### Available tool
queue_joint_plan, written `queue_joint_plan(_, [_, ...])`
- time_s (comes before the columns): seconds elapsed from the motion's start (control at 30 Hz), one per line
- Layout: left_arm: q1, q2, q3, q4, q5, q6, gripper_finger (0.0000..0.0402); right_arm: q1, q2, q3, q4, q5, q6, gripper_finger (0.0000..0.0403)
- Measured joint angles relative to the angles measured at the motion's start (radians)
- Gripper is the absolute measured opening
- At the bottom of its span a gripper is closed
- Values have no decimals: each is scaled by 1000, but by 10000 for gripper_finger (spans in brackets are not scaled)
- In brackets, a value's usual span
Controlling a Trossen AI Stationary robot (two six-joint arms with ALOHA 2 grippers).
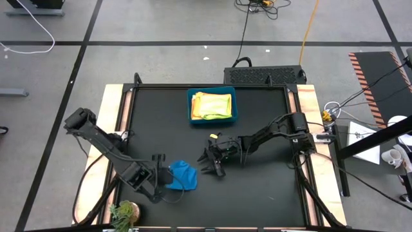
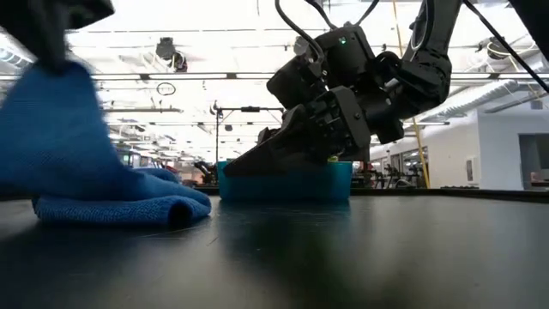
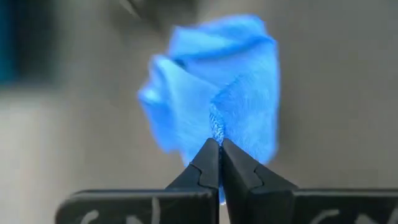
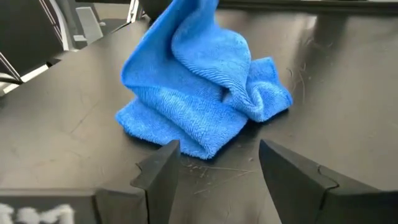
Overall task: Fold microfiber towels
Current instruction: Fold the blue microfiber cloth
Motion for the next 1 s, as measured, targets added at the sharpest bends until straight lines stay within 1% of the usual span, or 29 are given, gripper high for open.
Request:
queue_joint_plan(0.13, [58, 0, 51, -4, -143, 163, 5, -1, -24, 0, -41, 0, -31, 210])
queue_joint_plan(0.2, [93, -1, 99, -11, -188, 260, 3, -1, -73, -1, -112, 5, -50, 210])
queue_joint_plan(0.33, [146, -1, 228, -13, -251, 485, 4, 0, -230, -18, -251, 95, -107, 210])
queue_joint_plan(0.43, [171, -2, 324, -13, -252, 674, 3, -3, -358, -54, -285, 133, -123, 210])
queue_joint_plan(0.53, [184, -2, 406, -14, -253, 839, 3, -10, -468, -81, -284, 122, -119, 210])
queue_joint_plan(0.63, [192, -2, 475, -14, -252, 967, 3, -9, -542, -88, -284, 81, -120, 210])
queue_joint_plan(0.7, [200, -2, 513, -12, -252, 1019, 3, -9, -574, -89, -284, 49, -119, 210])
queue_joint_plan(0.83, [220, -2, 568, -9, -252, 1084, 2, -1, -596, -89, -275, 41, -113, 210])
queue_joint_plan(1.0, [236, -3, 581, 42, -236, 1182, 2, 0, -595, -89, -278, 26, -112, 210])
